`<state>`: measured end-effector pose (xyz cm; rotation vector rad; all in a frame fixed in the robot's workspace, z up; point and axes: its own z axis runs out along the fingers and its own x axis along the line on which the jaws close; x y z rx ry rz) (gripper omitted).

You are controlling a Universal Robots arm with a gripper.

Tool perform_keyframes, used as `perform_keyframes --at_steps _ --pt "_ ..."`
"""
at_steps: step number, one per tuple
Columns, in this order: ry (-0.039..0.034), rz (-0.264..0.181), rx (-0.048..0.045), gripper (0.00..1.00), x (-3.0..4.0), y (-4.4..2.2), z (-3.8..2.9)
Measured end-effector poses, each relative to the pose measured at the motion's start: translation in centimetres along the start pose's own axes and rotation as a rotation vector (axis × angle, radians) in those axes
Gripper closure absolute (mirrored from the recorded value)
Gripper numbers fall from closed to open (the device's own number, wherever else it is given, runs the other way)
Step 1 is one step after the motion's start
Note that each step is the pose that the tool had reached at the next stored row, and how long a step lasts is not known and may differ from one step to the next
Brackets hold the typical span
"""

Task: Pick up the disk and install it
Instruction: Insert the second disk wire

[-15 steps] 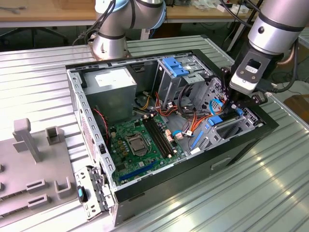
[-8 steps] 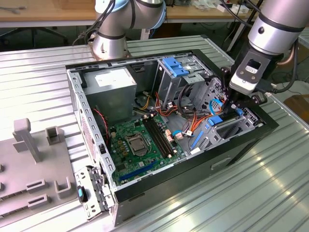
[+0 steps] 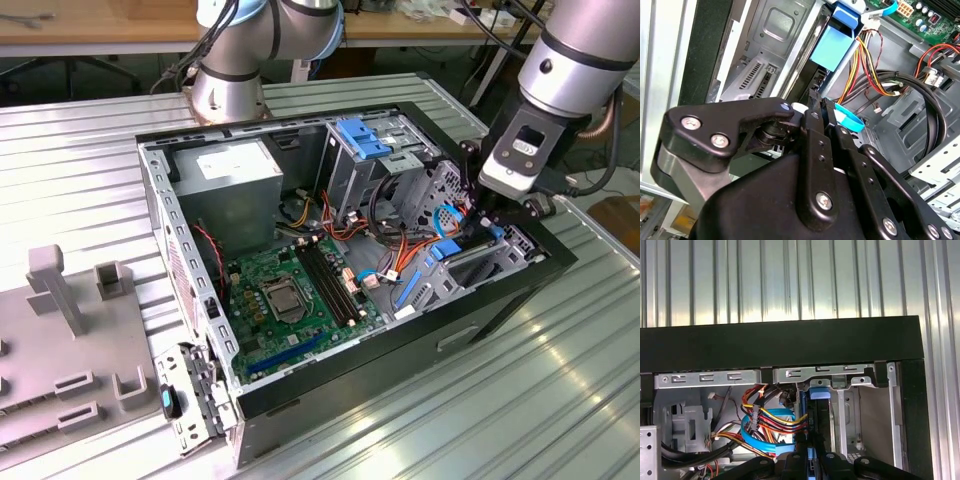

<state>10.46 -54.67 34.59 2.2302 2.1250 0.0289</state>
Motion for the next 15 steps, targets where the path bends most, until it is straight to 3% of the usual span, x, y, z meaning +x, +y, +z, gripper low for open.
perform_keyframes --at_steps 12,15 --pt "0.0057 -0.004 0.0001 0.83 0.00 -0.02 0.30" --pt "0.0114 -0.004 0.0004 0.83 -0.03 -0.02 0.36"
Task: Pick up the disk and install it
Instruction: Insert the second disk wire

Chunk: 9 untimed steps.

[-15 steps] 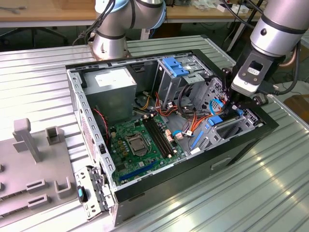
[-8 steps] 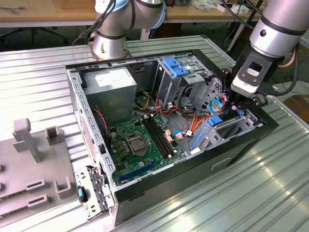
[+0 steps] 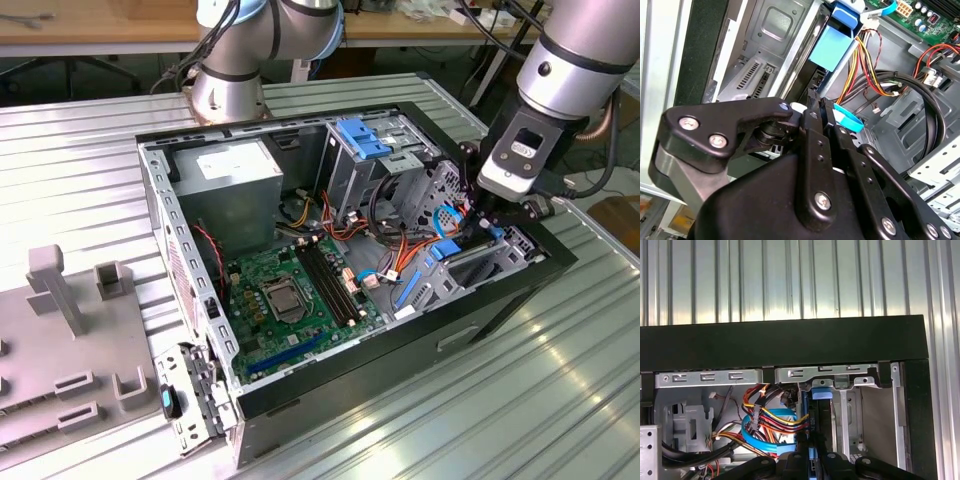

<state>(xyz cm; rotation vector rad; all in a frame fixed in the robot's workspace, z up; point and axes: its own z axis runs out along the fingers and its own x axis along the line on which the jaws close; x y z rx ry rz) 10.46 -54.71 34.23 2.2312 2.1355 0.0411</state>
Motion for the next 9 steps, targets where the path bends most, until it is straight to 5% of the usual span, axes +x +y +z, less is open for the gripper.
perform_keyframes --at_steps 3,9 --pt "0.0144 0.001 0.0007 0.83 -0.07 0.00 0.05" --pt "0.0183 0.001 0.0007 0.83 -0.07 0.03 -0.31"
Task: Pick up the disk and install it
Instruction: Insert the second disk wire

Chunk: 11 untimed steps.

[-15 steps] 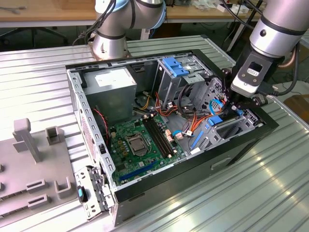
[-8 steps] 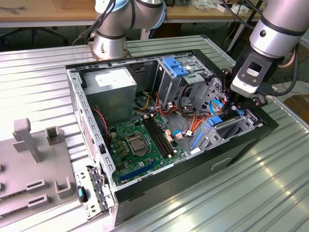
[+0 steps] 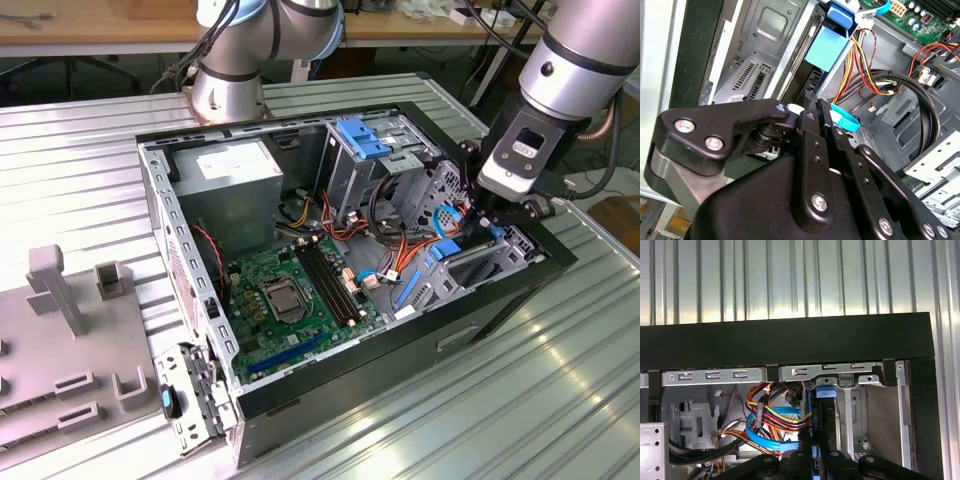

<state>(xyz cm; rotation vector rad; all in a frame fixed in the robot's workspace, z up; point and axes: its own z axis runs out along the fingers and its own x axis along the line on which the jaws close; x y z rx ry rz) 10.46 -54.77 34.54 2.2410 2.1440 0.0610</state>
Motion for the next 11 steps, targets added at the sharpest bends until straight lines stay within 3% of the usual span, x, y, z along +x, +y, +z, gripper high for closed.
perform_keyframes --at_steps 2,5,6,10,11 --pt "0.0052 0.000 0.0003 0.83 -0.01 0.00 -0.08" --pt "0.0277 0.002 0.0013 0.83 -0.37 0.02 -0.08" --pt "0.0290 0.002 0.0014 0.83 -0.51 0.02 -0.07" --pt "0.0515 0.003 0.0023 0.83 -0.69 0.04 -0.08" --pt "0.0533 0.003 0.0025 0.83 -0.70 0.04 -0.09"
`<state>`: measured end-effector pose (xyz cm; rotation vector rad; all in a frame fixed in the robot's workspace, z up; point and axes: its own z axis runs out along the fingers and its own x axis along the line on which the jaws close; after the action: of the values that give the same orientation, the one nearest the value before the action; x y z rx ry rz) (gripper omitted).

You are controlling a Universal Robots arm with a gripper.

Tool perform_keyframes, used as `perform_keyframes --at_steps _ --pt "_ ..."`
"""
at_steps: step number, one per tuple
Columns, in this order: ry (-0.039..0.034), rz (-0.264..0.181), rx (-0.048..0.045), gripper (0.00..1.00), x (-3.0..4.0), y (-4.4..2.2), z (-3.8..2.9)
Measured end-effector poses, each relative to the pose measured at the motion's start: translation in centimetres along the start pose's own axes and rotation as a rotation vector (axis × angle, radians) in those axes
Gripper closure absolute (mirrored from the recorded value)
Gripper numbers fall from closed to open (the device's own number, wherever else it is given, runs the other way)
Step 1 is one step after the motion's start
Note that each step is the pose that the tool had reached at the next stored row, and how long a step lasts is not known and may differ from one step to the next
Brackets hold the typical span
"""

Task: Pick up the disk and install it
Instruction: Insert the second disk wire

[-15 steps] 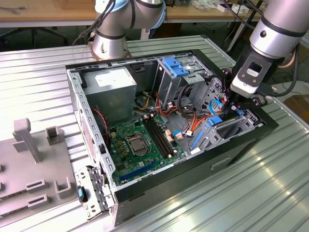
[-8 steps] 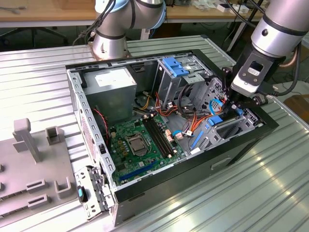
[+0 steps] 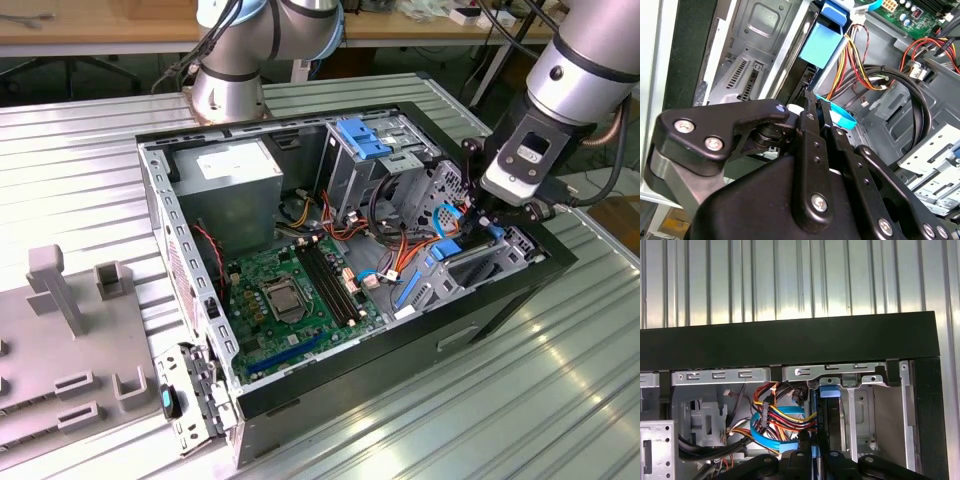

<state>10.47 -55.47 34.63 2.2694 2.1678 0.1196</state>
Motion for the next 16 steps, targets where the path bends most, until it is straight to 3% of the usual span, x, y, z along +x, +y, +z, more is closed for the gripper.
perform_keyframes --at_steps 3,4,6,8,11,16 --pt "0.0114 0.001 0.0005 0.83 -0.04 0.00 0.01" --pt "0.0190 0.001 0.0008 0.83 -0.09 0.01 0.01" --pt "0.0446 0.003 0.0019 0.83 -0.25 0.04 -0.01" --pt "0.0587 0.003 0.0026 0.83 -0.45 0.06 -0.01" --pt "0.0657 0.013 0.0022 0.83 -0.52 0.07 -0.05" --pt "0.0658 0.052 -0.0011 0.83 -0.53 0.07 -0.13"
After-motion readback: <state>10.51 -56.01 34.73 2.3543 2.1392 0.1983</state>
